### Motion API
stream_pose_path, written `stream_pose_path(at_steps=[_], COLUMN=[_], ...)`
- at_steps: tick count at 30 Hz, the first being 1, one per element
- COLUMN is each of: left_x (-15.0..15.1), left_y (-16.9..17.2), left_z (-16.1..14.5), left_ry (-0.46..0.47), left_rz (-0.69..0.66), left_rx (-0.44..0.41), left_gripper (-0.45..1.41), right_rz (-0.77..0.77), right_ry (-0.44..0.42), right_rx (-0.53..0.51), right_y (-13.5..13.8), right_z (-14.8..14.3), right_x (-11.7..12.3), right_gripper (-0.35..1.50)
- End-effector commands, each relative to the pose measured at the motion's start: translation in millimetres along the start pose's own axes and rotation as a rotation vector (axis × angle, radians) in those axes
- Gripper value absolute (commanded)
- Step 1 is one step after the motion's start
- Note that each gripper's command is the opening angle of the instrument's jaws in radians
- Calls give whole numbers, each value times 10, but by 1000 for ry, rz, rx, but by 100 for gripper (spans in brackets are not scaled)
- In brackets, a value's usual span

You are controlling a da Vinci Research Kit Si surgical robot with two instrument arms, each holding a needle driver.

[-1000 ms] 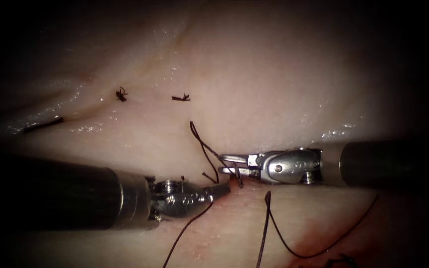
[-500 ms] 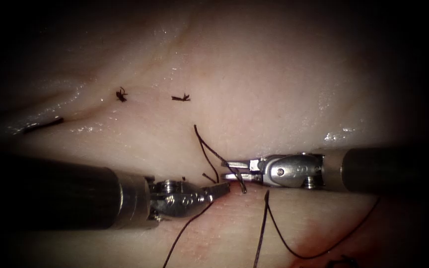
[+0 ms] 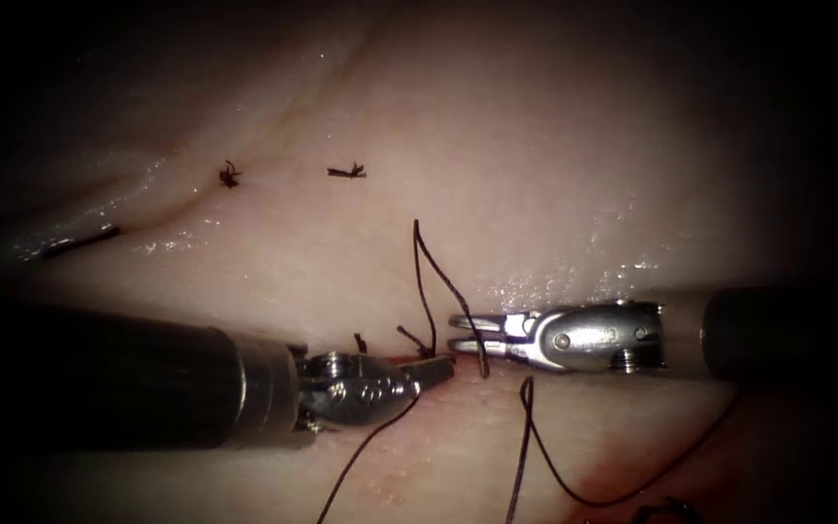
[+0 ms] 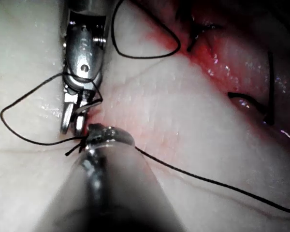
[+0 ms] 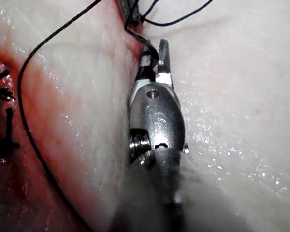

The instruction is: Wound Closure

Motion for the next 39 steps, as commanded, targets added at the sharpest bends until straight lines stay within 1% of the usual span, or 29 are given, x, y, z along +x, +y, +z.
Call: stream_pose_path(at_steps=[1,2,6,10,12,14,15,19,25,31,35,39], left_x=[-2,-2,-1,1,0,-2,-4,-6,-7,-8,-9,-9], left_y=[5,5,5,6,7,10,12,13,13,13,14,14], left_z=[7,8,9,13,18,22,26,28,27,27,28,28], left_ry=[-1,-1,-1,-2,-3,2,3,-3,-2,-1,-4,-4], left_rz=[0,0,-1,-2,-7,-6,-4,-1,1,2,3,3], left_rx=[-1,-1,0,5,14,12,10,6,4,5,5,5], left_gripper=[-11,-11,-11,-11,-15,-16,-16,-13,-11,-13,-13,-13], right_rz=[-6,2,6,7,-1,4,13,21,23,37,44,48], right_ry=[7,16,22,53,66,83,112,130,144,146,153,154], right_rx=[-12,-25,-34,-63,-76,-57,-45,-32,3,48,73,68], right_y=[6,11,17,33,47,59,71,90,104,120,133,146], right_z=[11,11,10,6,3,2,3,9,21,21,21,23], right_x=[1,2,2,13,23,31,38,48,49,47,52,60], right_gripper=[-35,-35,-35,-35,-35,-35,-35,-35,-35,-35,-35,-35])
